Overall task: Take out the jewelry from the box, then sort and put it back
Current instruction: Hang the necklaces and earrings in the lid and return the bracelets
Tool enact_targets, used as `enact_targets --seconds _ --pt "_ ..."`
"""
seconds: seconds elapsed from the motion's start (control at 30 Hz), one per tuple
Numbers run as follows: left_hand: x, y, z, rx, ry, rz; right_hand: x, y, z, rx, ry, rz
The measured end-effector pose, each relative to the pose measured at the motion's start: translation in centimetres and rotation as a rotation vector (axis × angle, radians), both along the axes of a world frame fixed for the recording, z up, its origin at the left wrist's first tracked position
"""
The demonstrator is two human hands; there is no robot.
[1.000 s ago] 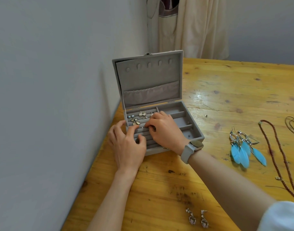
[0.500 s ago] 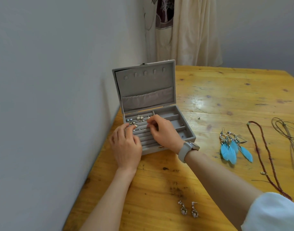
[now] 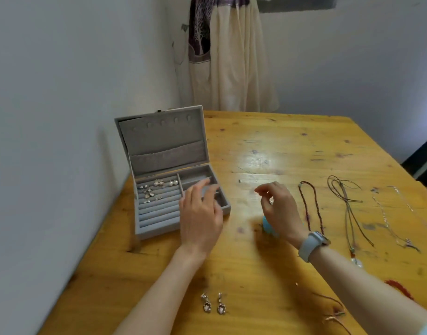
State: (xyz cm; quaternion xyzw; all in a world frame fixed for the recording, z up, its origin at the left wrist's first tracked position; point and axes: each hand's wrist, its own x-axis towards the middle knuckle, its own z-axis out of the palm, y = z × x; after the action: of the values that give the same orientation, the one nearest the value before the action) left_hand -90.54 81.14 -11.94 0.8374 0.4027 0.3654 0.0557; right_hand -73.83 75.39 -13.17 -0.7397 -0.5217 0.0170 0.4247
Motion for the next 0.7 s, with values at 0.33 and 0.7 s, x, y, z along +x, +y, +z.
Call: enact_targets --seconds 0.33,0.7 --pt "6.3 -4.8 -3.9 -0.184 0.277 -0.199 5.4 1.7 -0.7 -0.496 0.007 -0.052" --pt "6.2 -4.7 -4.1 -0.247 0.278 -0.193 5.9 -1.2 6.0 0.145 0.453 0.103"
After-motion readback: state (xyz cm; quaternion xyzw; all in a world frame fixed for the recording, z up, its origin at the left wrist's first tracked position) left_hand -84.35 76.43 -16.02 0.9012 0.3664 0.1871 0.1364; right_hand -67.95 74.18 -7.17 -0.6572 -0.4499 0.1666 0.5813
